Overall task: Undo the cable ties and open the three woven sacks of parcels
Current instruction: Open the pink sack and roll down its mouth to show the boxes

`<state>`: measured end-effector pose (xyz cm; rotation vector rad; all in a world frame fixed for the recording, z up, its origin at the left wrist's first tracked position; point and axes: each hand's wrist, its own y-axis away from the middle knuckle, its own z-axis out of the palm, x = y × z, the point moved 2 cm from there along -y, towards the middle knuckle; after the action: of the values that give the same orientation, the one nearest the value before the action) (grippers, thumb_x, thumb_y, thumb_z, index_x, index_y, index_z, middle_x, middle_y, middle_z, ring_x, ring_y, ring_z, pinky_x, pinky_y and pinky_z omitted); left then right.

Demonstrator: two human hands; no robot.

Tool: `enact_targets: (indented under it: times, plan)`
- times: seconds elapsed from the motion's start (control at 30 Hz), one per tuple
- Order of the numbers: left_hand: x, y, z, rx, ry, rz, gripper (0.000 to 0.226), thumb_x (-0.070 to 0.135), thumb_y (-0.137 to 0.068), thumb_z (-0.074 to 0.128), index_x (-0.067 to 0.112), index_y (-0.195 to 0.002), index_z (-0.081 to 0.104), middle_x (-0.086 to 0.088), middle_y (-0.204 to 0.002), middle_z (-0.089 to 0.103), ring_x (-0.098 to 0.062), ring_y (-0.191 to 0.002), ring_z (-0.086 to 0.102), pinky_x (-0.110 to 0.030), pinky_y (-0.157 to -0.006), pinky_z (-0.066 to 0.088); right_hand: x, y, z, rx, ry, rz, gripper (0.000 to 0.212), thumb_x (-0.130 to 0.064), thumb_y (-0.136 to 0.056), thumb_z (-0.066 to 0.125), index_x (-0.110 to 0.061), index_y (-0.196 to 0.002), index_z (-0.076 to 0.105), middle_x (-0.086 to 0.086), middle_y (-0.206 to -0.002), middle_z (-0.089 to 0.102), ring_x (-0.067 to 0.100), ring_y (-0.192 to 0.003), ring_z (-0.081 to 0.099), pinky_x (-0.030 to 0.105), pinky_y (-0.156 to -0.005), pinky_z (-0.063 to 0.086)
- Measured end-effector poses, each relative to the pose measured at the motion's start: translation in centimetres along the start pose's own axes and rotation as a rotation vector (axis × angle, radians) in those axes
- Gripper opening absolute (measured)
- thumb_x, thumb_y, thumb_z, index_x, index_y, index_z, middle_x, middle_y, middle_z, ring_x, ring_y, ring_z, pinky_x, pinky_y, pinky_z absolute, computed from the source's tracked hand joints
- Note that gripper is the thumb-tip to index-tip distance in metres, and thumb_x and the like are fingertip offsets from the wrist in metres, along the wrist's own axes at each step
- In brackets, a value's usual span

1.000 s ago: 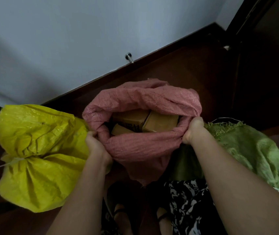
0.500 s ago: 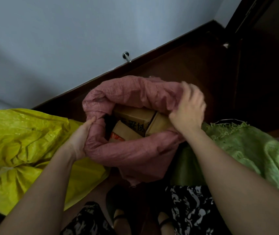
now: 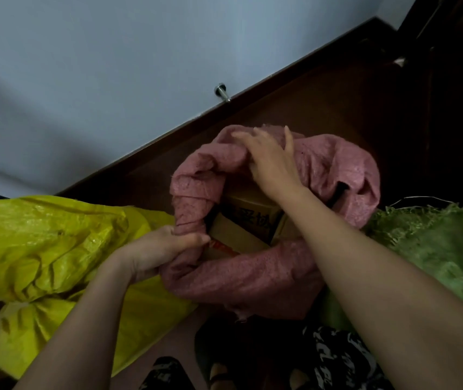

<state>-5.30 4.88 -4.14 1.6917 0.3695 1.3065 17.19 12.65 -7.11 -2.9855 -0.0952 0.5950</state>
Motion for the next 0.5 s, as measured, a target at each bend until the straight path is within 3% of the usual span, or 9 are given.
enact_targets:
  times: [0.03, 0.1, 0.17, 0.2, 0.27, 0.33, 0.43, 0.5]
  plan:
    - [-0.3, 0.1, -0.6, -0.049, -0.065, -0.025, 0.059, 0.040, -0.043, 0.091, 0.007, -0.089, 0.075, -0.017, -0.098, 0.073, -0.027, -0.086, 0.072, -0.033, -0.074, 0.059, 0.4, -0.5, -0.2, 0.012, -0.043, 0.027, 0.041, -0.012, -0.090, 0.049, -0.034, -0.124, 0.055, -0.005, -0.126, 0.061, 0.016, -0.132, 0.043, 0.054, -0.117, 0.000]
    - [-0.9, 0.2, -1.8, -0.117, -0.290, -0.095, 0.077, 0.049, -0.032, 0.093, 0.008, -0.094, 0.074, -0.011, -0.098, 0.074, -0.023, -0.093, 0.071, -0.033, -0.083, 0.057, 1.2, -1.6, -1.3, -0.047, -0.164, 0.064, 0.032, -0.013, -0.090, 0.047, -0.033, -0.107, 0.065, -0.005, -0.114, 0.068, 0.018, -0.118, 0.055, 0.045, -0.116, 0.014]
    - [-1.4, 0.4, -2.2, -0.161, -0.493, -0.178, 0.060, 0.045, -0.043, 0.091, 0.013, -0.090, 0.074, 0.001, -0.089, 0.076, -0.013, -0.088, 0.071, -0.023, -0.082, 0.054, 1.9, -2.7, -3.2, -0.160, -0.250, 0.053, 0.032, -0.010, -0.086, 0.054, -0.030, -0.106, 0.069, -0.002, -0.109, 0.070, 0.019, -0.109, 0.060, 0.030, -0.100, 0.039]
    - [-1.4, 0.3, -2.1, -0.146, -0.599, -0.217, 0.047, 0.039, -0.053, 0.089, 0.017, -0.090, 0.072, 0.008, -0.087, 0.074, -0.008, -0.085, 0.069, -0.016, -0.078, 0.051, 2.2, -3.1, -4.4, -0.225, -0.288, 0.048, 0.028, -0.010, -0.084, 0.059, -0.027, -0.102, 0.071, -0.001, -0.102, 0.070, 0.016, -0.101, 0.062, 0.023, -0.086, 0.045]
    - [-1.0, -0.3, -2.1, -0.004, -0.925, -0.267, 0.046, 0.038, -0.067, 0.083, 0.020, -0.106, 0.067, 0.008, -0.098, 0.069, -0.011, -0.096, 0.064, -0.014, -0.080, 0.046, 2.7, -3.5, -6.6, -0.299, -0.338, 0.065, 0.017, -0.016, -0.078, 0.072, -0.027, -0.091, 0.073, -0.003, -0.088, 0.071, 0.010, -0.083, 0.064, 0.021, -0.072, 0.048]
    - [0.2, -0.8, -1.9, 0.160, -1.131, -0.268, 0.066, 0.046, -0.066, 0.081, 0.017, -0.122, 0.061, 0.000, -0.111, 0.065, -0.019, -0.110, 0.059, -0.020, -0.085, 0.043, 2.8, -3.4, -8.2, -0.322, -0.372, 0.091, 0.015, -0.025, -0.073, 0.080, -0.025, -0.087, 0.074, -0.001, -0.088, 0.073, 0.011, -0.079, 0.067, 0.027, -0.071, 0.055]
    - [3.6, -0.7, -1.4, 0.458, -1.117, -0.165, 0.091, 0.054, -0.057, 0.084, 0.013, -0.130, 0.049, -0.009, -0.121, 0.057, -0.028, -0.117, 0.054, -0.031, -0.089, 0.046, 2.2, -3.1, -9.1, -0.389, -0.439, 0.099, 0.024, -0.024, -0.072, 0.082, -0.021, -0.094, 0.075, 0.002, -0.087, 0.072, 0.004, -0.063, 0.064, 0.017, -0.049, 0.052]
    - [5.8, -1.3, -0.5, 0.611, -0.978, 0.118, 0.105, 0.054, -0.058, 0.083, 0.015, -0.142, 0.034, -0.012, -0.138, 0.044, -0.031, -0.126, 0.046, -0.043, -0.101, 0.043, 1.7, -3.0, -9.1, -0.440, -0.471, 0.095, 0.026, -0.019, -0.072, 0.082, -0.022, -0.096, 0.073, 0.003, -0.091, 0.072, 0.004, -0.069, 0.065, 0.020, -0.055, 0.055]
